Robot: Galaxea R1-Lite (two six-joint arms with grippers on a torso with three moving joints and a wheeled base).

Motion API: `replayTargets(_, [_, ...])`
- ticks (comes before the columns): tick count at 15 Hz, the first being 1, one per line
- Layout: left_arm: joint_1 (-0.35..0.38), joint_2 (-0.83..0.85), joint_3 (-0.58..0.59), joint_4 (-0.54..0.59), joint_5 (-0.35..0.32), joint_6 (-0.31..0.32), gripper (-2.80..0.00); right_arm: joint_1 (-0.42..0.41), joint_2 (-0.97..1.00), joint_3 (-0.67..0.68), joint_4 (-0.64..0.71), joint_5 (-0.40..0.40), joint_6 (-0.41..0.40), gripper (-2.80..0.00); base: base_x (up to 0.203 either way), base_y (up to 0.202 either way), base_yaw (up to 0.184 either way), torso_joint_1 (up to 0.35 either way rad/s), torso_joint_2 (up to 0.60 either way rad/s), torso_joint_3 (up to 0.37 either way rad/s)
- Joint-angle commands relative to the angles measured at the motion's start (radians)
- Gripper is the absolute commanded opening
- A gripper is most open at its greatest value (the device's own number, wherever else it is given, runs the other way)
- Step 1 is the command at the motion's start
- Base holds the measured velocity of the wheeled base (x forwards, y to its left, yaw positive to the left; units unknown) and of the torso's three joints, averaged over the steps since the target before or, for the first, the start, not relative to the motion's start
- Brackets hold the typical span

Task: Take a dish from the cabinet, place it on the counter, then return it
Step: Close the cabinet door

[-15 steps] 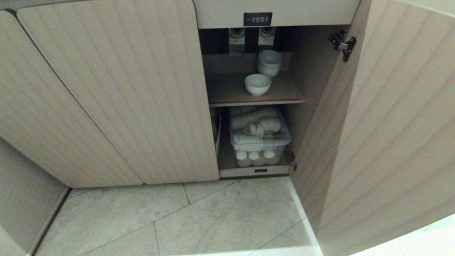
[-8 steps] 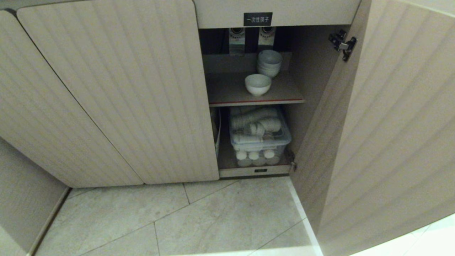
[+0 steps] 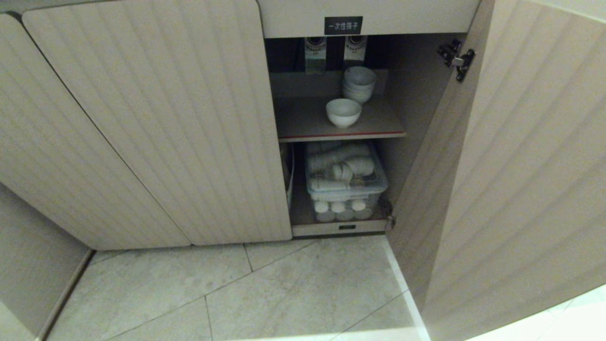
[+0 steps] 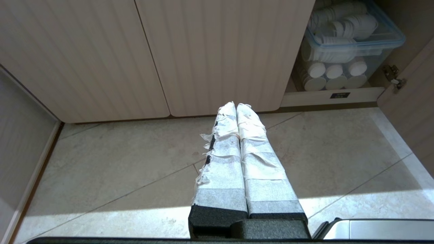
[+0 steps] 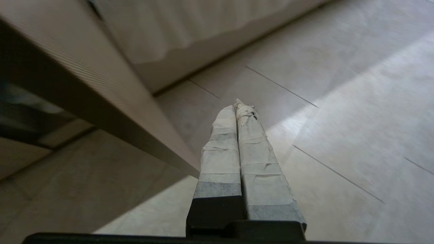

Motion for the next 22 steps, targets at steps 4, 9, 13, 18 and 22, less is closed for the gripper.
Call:
replayTargets(4, [0.000,0.000,0.000,0.000,0.000,0.000,-2.80,0.001,0.004,0.026,-0.166,0.163,0.062,-2.80,0.000,0.000,0.000,0.000,0.00,0.000])
replayTargets(9, [0.000,0.000,0.000,0.000,0.000,0.000,-2.80,0.009,0.002,0.067,-0.275,0.229,0.107,-2.80,0.000,0.000,0.000,0.000,0.00,0.000])
replayTargets(13, [0.000,0.000,0.000,0.000,0.000,0.000,-2.80,0.017,-0.004,0.082,-0.361,0.292,0.163,-2.80,0.000,0.000,0.000,0.000,0.00,0.000])
replayTargets(18, [0.000,0.000,0.000,0.000,0.000,0.000,-2.80,0.025,-0.010,0.093,-0.411,0.327,0.208,-2.80,0.000,0.000,0.000,0.000,0.00,0.000])
replayTargets(22, [0.000,0.000,0.000,0.000,0.000,0.000,-2.80,0.062,-0.035,0.106,-0.418,0.355,0.223,-2.80,0.000,0.000,0.000,0.000,0.00,0.000])
